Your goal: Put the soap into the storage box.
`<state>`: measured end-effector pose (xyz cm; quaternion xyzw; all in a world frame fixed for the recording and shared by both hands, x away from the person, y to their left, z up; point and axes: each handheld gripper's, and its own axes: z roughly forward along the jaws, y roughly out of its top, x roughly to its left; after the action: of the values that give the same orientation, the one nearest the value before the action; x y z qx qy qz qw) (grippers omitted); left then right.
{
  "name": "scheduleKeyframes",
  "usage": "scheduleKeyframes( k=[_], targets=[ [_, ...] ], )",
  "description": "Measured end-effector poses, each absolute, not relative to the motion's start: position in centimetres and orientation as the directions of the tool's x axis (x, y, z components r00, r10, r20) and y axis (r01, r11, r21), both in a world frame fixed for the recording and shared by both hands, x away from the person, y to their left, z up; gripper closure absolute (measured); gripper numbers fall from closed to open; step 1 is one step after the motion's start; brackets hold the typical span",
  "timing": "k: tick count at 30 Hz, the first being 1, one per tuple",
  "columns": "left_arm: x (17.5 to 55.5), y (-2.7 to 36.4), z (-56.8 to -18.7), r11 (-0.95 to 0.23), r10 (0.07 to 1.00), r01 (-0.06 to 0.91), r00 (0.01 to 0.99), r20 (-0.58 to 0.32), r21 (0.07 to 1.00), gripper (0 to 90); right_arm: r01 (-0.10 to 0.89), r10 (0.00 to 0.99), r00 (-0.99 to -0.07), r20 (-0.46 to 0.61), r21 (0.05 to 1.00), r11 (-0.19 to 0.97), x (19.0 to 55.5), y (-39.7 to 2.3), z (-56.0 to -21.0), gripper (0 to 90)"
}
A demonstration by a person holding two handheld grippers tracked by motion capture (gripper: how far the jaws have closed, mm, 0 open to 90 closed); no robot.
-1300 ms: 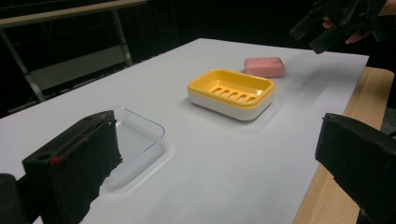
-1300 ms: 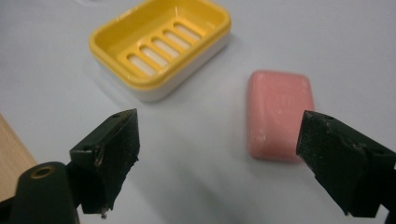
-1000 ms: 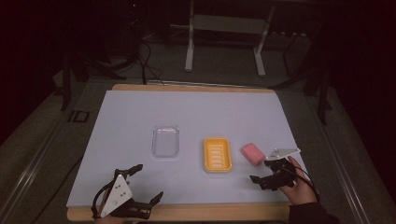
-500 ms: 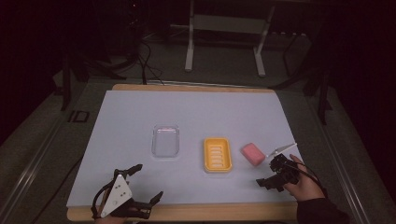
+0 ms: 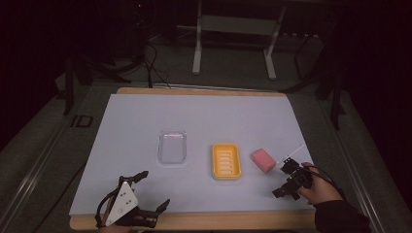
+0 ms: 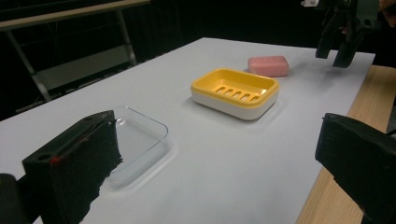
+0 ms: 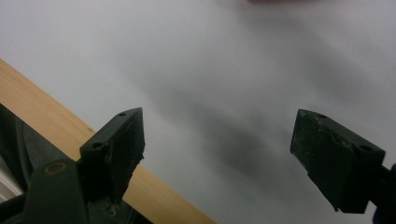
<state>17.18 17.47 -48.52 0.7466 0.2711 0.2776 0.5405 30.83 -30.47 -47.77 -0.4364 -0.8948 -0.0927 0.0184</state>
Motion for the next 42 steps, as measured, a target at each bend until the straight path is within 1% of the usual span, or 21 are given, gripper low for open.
scheduleKeyframes(
  k=[3, 5, 9, 13, 16, 17, 21, 23, 30, 37, 42],
  targets=[
    [17.2, 17.5, -48.5, -0.27, 0.705, 0.106, 0.699, 0.122, 0.957, 0.4, 0.785, 0.779, -0.619, 0.104, 0.108, 0.609, 31.0, -30.6, -47.7, 20.7],
    [17.2, 17.5, -48.5, -0.27, 0.705, 0.107, 0.699, 0.121, 0.957, 0.4, 0.785, 0.779, -0.619, 0.099, 0.092, 0.613, 31.2, -30.7, -47.5, 20.7],
    [17.2, 17.5, -48.5, -0.271, 0.705, 0.107, 0.699, 0.121, 0.957, 0.4, 0.792, 0.787, -0.61, 0.091, 0.04, 0.609, 31.5, -30.8, -47.2, 19.6],
    [17.2, 17.5, -48.5, -0.27, 0.704, 0.107, 0.699, 0.121, 0.957, 0.3, 0.792, 0.79, -0.609, 0.07, 0.007, 0.611, 32.0, -31.0, -46.8, 18.8],
    [17.2, 17.5, -48.5, -0.272, 0.704, 0.108, 0.7, 0.121, 0.956, 0.4, 0.791, 0.79, -0.61, 0.064, -0.015, 0.612, 32.4, -31.1, -46.4, 16.0],
    [17.2, 17.5, -48.5, -0.271, 0.704, 0.109, 0.7, 0.12, 0.956, 0.4, 0.792, 0.791, -0.609, 0.063, -0.015, 0.611, 32.5, -31.1, -46.2, 14.0],
    [17.2, 17.5, -48.5, -0.273, 0.704, 0.108, 0.7, 0.122, 0.956, 0.3, 0.791, 0.79, -0.612, 0.045, 0.004, 0.612, 33.0, -31.2, -45.5, 12.7],
    [17.2, 17.5, -48.5, -0.27, 0.703, 0.109, 0.701, 0.119, 0.957, 0.3, 0.793, 0.792, -0.609, 0.052, 0.012, 0.609, 33.2, -31.1, -45.2, 12.0],
    [17.2, 17.5, -48.5, -0.272, 0.702, 0.109, 0.702, 0.12, 0.956, 0.3, 0.778, 0.775, -0.629, 0.06, 0.044, 0.627, 33.7, -30.3, -44.9, 11.4],
    [17.2, 17.5, -48.5, -0.273, 0.701, 0.11, 0.703, 0.119, 0.956, 0.4, 0.758, 0.758, -0.65, 0.06, 0.126, 0.64, 34.5, -29.6, -44.6, 11.3],
    [17.2, 17.4, -48.6, -0.277, 0.699, 0.113, 0.705, 0.12, 0.954, 0.3, 0.742, 0.74, -0.669, 0.071, 0.131, 0.658, 35.0, -29.2, -44.7, 11.4]
  ],
)
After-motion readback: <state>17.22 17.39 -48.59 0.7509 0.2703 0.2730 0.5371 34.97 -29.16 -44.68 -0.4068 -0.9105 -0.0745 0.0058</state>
